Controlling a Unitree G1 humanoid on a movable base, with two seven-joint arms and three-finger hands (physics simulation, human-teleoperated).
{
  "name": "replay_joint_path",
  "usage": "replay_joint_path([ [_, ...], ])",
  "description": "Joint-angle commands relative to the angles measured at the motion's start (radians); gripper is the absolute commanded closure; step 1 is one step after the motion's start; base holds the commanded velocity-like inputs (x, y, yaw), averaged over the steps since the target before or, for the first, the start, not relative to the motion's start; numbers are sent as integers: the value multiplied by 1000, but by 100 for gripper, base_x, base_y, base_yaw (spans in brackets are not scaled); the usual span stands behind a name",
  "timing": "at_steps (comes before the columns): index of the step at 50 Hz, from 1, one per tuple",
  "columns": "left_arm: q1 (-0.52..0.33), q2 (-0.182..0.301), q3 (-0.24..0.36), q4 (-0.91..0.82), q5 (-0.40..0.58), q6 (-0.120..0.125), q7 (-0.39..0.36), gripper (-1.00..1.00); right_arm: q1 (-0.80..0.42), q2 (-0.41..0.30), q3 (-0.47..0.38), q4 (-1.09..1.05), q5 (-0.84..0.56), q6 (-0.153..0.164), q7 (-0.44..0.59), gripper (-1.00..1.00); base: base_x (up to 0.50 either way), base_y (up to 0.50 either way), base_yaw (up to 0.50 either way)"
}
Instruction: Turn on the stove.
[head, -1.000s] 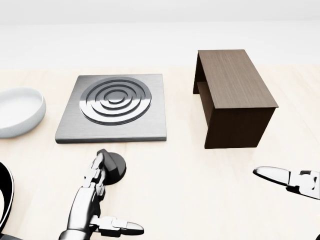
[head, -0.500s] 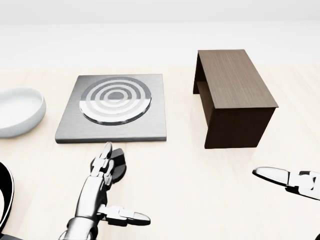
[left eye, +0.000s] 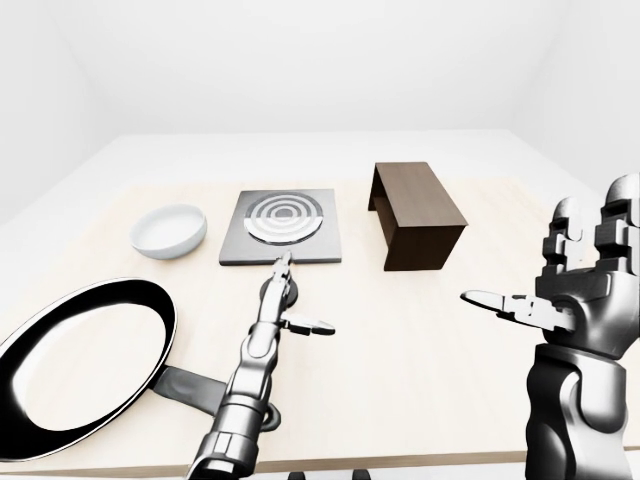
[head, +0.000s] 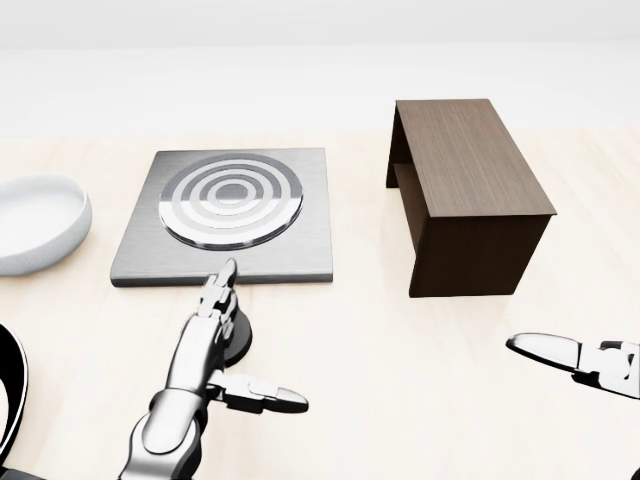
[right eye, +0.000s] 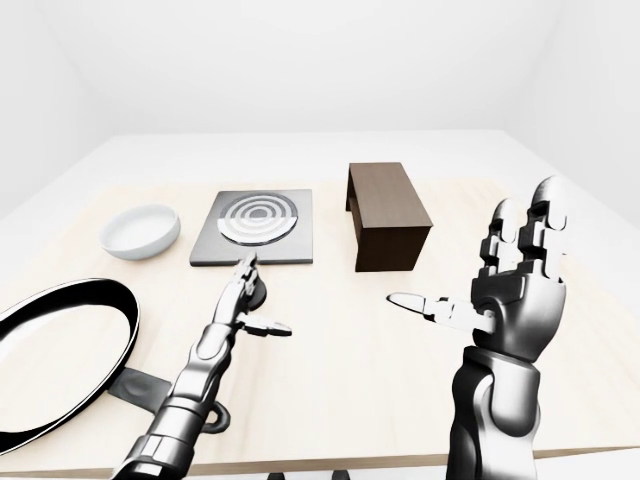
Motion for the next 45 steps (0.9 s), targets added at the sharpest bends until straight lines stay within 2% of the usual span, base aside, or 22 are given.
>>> replay_joint_path([
  [1,114,0,-12,-400,-2,75,-25,-100,2,1,3,-1,-1,0,0,-100,0,0,0],
  [3,157,-2,-24,-559,-6,151,-37,-100,3,2,4,3,-2,0,2,-100,0,0,0],
  [4,167,-2,-27,-604,-9,174,-39,-100,4,3,5,4,-2,0,3,-100,0,0,0],
  [7,227,0,-46,-884,-25,175,-56,-100,4,3,6,-4,-2,0,1,-100,0,0,0],
  [12,276,8,-65,-1103,-39,175,-59,-100,8,5,7,2,-5,0,5,-100,0,0,0],
  [25,288,18,-33,-1113,-86,175,-54,-100,9,6,8,-4,-9,0,6,-100,0,0,0],
  [45,290,18,-38,-1146,-87,175,-49,-100,0,0,1,-8,-1,0,4,-100,0,0,0],
])
